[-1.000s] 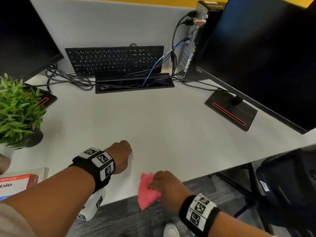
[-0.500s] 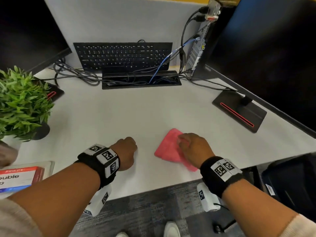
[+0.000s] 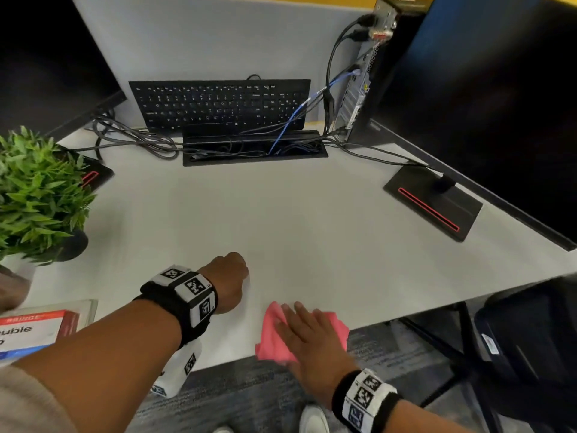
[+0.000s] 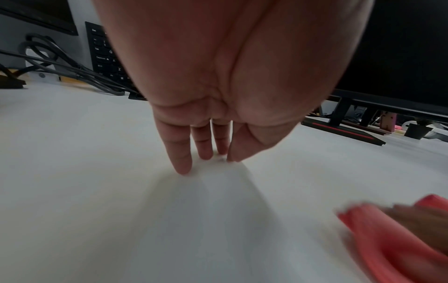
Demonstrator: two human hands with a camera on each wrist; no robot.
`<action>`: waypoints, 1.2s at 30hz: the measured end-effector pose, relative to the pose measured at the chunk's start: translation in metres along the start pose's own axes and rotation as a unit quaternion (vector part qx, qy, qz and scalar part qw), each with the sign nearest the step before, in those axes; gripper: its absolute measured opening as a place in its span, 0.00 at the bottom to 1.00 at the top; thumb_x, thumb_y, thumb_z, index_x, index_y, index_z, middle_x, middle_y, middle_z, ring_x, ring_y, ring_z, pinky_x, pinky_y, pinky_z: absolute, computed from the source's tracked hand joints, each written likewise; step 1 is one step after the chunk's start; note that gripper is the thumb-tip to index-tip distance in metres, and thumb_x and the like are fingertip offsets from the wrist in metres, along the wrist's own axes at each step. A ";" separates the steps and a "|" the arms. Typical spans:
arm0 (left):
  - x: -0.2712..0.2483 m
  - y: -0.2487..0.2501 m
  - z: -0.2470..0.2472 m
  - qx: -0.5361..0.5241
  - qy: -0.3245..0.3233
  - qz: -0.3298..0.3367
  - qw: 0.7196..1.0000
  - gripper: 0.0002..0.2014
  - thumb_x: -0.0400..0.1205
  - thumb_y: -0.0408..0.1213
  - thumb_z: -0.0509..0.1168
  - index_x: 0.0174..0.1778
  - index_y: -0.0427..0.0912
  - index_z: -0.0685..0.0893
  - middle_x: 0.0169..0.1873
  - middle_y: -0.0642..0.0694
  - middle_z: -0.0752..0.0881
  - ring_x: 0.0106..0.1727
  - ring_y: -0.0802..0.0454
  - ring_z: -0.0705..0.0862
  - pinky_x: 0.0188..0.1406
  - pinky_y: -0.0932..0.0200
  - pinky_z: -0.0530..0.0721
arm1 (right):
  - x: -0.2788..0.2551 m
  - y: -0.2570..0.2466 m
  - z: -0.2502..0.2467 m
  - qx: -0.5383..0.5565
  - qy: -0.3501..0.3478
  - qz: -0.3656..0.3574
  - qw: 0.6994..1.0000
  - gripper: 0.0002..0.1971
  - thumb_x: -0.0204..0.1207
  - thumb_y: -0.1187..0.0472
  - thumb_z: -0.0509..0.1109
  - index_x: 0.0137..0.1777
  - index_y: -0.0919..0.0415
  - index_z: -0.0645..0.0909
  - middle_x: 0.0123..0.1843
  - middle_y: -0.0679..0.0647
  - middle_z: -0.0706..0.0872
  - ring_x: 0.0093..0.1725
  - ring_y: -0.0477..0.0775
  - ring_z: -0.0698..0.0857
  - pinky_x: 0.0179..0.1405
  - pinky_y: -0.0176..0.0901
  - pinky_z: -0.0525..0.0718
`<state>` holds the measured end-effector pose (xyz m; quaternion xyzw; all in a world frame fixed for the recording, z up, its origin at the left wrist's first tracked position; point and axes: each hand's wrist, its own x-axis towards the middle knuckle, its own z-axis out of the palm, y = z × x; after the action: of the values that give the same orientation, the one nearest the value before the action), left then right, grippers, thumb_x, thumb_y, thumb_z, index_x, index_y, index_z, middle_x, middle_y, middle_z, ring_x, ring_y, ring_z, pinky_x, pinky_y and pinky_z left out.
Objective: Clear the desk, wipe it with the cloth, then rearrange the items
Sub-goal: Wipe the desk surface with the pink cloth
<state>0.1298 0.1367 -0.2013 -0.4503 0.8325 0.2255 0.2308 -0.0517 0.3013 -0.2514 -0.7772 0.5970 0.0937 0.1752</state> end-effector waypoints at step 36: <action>-0.009 0.010 0.004 0.014 0.005 -0.006 1.000 0.20 0.82 0.31 0.56 0.71 0.38 0.74 0.77 0.44 0.62 0.74 0.42 0.68 0.73 0.47 0.74 | 0.040 0.058 -0.082 0.207 0.114 0.129 0.963 0.08 0.77 0.41 0.63 0.46 0.31 0.84 0.49 0.26 0.88 0.53 0.28 0.86 0.68 0.32 0.74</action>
<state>0.1265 0.1501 -0.1975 -0.4528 0.8342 0.2102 0.2343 -0.1014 0.2208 -0.1996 -0.6463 0.7143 -0.0997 0.2494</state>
